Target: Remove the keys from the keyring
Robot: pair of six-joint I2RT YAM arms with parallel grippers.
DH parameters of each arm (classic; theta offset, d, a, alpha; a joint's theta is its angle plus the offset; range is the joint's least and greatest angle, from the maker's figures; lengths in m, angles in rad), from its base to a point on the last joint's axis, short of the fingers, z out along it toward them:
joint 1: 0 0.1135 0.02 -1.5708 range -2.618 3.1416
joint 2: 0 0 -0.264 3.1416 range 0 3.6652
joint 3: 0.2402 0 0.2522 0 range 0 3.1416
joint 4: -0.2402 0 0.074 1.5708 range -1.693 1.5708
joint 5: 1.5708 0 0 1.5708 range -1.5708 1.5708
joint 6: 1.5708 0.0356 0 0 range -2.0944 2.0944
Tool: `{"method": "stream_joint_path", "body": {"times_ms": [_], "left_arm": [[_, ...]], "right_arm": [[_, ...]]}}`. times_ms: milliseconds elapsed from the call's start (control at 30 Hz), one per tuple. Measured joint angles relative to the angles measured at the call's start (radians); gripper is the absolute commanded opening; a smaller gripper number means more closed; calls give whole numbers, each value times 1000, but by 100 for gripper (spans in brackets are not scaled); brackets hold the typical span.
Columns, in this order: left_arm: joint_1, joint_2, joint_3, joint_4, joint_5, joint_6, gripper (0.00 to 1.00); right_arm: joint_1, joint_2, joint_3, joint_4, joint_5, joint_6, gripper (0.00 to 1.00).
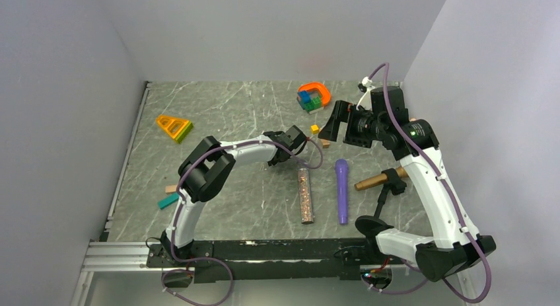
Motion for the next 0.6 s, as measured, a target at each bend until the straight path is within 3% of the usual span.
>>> {"method": "stream_joint_path", "body": {"times_ms": [600], "left_arm": [[0, -89, 111, -110, -17, -21, 0]], "right_arm": [[-3, 0, 0, 15, -34, 10, 100]]}}
